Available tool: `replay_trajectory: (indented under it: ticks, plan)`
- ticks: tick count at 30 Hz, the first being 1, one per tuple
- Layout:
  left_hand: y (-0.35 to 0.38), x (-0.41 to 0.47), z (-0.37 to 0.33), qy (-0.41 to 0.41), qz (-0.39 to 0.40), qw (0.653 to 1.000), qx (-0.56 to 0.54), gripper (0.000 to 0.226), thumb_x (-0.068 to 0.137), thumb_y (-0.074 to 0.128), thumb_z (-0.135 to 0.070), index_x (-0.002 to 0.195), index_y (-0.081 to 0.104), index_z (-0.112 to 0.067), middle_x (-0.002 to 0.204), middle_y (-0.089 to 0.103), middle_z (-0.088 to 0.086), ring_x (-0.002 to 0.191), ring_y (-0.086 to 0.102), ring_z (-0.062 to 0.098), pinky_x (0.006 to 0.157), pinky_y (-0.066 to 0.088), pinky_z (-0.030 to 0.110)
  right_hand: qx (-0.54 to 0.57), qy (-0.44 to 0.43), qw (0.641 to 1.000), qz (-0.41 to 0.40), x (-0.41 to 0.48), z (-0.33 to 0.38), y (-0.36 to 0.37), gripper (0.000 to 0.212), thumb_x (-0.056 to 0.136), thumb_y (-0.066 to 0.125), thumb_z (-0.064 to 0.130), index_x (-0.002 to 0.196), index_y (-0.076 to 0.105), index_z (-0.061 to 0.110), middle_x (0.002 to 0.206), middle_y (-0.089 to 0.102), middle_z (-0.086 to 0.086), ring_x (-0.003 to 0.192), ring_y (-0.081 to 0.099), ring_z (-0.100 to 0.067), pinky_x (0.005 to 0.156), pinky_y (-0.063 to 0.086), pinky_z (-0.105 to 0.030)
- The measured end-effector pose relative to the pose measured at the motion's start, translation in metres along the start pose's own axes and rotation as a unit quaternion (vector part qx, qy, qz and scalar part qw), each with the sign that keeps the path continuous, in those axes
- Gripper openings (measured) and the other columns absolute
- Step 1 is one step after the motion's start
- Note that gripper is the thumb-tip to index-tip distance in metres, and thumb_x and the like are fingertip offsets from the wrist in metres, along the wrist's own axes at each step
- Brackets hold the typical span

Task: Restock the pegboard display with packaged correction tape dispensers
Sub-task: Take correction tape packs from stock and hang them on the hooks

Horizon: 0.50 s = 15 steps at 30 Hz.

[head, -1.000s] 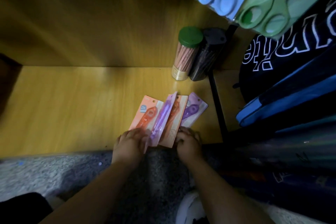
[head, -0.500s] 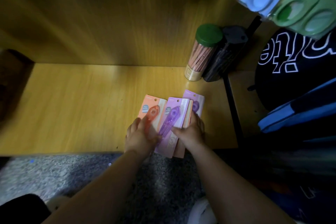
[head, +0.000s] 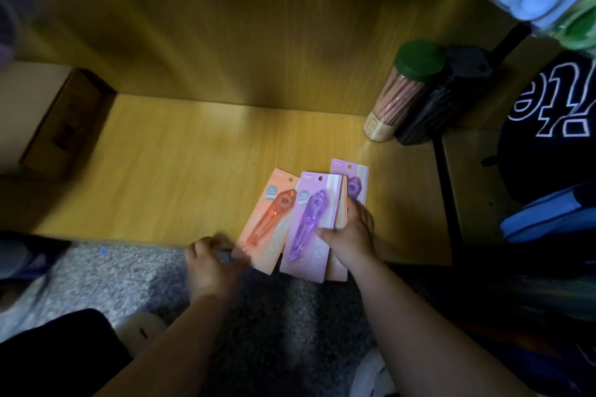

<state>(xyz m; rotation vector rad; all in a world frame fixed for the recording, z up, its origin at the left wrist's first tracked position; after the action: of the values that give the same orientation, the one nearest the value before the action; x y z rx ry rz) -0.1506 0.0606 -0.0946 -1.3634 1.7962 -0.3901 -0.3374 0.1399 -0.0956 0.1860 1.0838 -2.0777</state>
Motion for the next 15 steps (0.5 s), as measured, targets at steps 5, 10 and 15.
replay_trajectory:
  ticks: [5, 10, 15]
  plan:
    - [0.007, 0.013, 0.003, -0.104, -0.031, 0.980, -0.168, 0.056, 0.057, 0.083, -0.013, 0.100, 0.055, 0.010, 0.110, 0.055, 0.028, 0.108, 0.054, 0.040, 0.094, 0.045, 0.045, -0.013, -0.003, 1.000, -0.013, -0.001, 0.001, 0.002, 0.082, 0.068, 0.075, 0.020, 0.139, 0.035, 0.013, 0.144, 0.039, -0.013, 0.137, 0.027, -0.030, 0.113, 0.021, -0.039]
    - [0.019, 0.008, 0.010, -0.109, 0.047, 0.971, -0.208, 0.050, 0.064, 0.075, 0.005, 0.105, 0.048, 0.018, 0.088, 0.055, 0.018, 0.081, 0.061, 0.031, 0.060, 0.042, 0.019, -0.007, -0.005, 1.000, -0.016, -0.005, 0.001, 0.001, 0.077, 0.068, 0.074, 0.016, 0.137, 0.040, 0.010, 0.141, 0.040, -0.014, 0.135, 0.030, -0.029, 0.113, 0.024, -0.038]
    - [0.005, -0.008, 0.005, -0.131, 0.186, 0.907, -0.355, 0.039, 0.071, 0.066, 0.010, 0.107, 0.054, 0.000, 0.070, 0.059, 0.011, 0.044, 0.056, 0.007, 0.044, 0.043, 0.013, 0.005, 0.007, 1.000, -0.003, -0.006, 0.003, -0.007, 0.079, 0.071, 0.073, 0.013, 0.139, 0.033, 0.008, 0.145, 0.030, -0.012, 0.137, 0.026, -0.025, 0.112, 0.023, -0.029]
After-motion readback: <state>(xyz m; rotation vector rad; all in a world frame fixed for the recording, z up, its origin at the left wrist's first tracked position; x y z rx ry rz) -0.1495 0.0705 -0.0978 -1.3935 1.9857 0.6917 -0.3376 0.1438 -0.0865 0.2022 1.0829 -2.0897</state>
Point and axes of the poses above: each hand's wrist, its own x-axis towards the middle knuckle, its own y-axis out of the palm, z = x × y, the point moved 1 cm from there along x, towards the middle knuckle
